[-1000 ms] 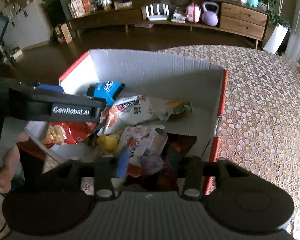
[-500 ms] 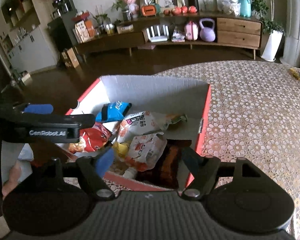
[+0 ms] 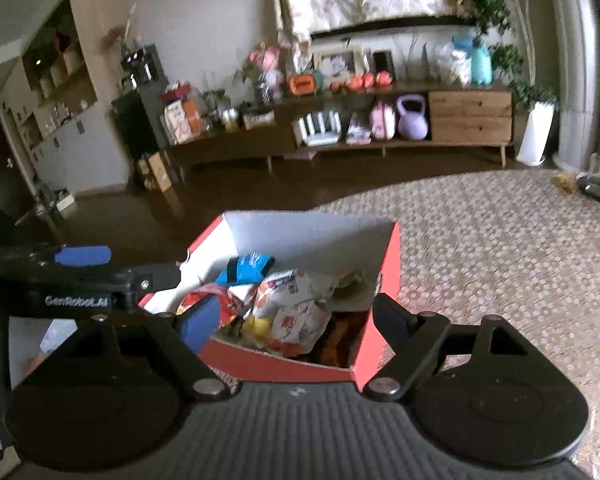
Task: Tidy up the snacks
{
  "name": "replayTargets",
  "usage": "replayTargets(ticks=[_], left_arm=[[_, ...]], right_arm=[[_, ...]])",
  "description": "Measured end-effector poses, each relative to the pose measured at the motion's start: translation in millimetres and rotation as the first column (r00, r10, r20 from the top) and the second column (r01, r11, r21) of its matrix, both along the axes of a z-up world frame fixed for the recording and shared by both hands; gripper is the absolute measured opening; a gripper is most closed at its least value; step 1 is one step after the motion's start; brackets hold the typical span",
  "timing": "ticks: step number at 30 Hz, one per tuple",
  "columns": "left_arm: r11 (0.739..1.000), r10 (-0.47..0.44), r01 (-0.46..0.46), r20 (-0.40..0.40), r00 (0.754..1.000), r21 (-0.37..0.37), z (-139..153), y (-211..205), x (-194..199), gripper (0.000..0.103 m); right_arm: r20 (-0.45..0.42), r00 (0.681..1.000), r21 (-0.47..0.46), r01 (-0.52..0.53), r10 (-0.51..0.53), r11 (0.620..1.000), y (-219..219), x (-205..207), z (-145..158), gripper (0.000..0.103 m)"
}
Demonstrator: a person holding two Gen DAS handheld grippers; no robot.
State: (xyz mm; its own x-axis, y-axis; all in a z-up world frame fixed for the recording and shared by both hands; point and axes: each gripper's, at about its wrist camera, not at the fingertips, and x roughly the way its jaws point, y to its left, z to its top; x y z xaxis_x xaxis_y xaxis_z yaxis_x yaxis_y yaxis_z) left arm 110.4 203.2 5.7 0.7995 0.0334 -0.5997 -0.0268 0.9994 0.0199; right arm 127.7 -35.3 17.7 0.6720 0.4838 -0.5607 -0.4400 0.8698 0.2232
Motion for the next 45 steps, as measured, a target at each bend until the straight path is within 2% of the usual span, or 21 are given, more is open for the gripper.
replayTargets(ticks=[1, 3, 5, 9, 13, 20, 27, 45], left_arm=[[1.0, 0.0, 0.0, 0.008, 1.0, 0.001, 1.4, -2.0, -2.7, 0.103], [1.0, -0.011, 0.011, 0.02, 1.0, -0.004, 3.4, -4.5, -8.7, 0.103], [0.999, -0.023, 0.023, 0.028, 0.999, -0.025, 5.0, -4.8, -13.6, 0.103], [0.998, -0.01, 0.013, 0.039, 0.999, -0.063, 4.1, -3.6, -24.0, 0.103], [0.998, 0.011, -0.008, 0.049, 0.999, -0.063, 1.2, -2.9, -31.7, 0.103], [0.995, 0.035, -0.028, 0.072, 0.997, -0.094, 1.7, -1.9, -46.0, 0.103], [0.996, 0.035, -0.029, 0.061, 0.998, -0.089, -0.3, -4.1, -52.7, 0.103], [0.998, 0.029, -0.027, 0.041, 0.999, -0.063, -2.6, -7.0, -57.6, 0.103]], right_arm=[[0.011, 1.0, 0.009, 0.006, -0.006, 1.0, -2.4, -2.7, 2.1, 0.084], [0.052, 0.998, 0.035, 0.025, -0.027, 0.999, -8.3, -10.6, 6.5, 0.098], [0.103, 0.994, 0.04, 0.043, -0.047, 0.998, -11.8, -18.4, 9.3, 0.103], [0.153, 0.985, 0.053, 0.068, -0.075, 0.996, -20.2, -30.0, 11.4, 0.103], [0.174, 0.979, 0.061, 0.095, -0.105, 0.994, -28.5, -38.3, 9.0, 0.103], [0.205, 0.973, 0.001, 0.11, -0.107, 0.994, -26.7, -50.0, 5.4, 0.103], [0.197, 0.978, -0.046, 0.084, -0.074, 0.995, -19.4, -57.8, 1.0, 0.103], [0.193, 0.978, -0.038, 0.094, -0.085, 0.995, -18.8, -61.3, -1.1, 0.103]])
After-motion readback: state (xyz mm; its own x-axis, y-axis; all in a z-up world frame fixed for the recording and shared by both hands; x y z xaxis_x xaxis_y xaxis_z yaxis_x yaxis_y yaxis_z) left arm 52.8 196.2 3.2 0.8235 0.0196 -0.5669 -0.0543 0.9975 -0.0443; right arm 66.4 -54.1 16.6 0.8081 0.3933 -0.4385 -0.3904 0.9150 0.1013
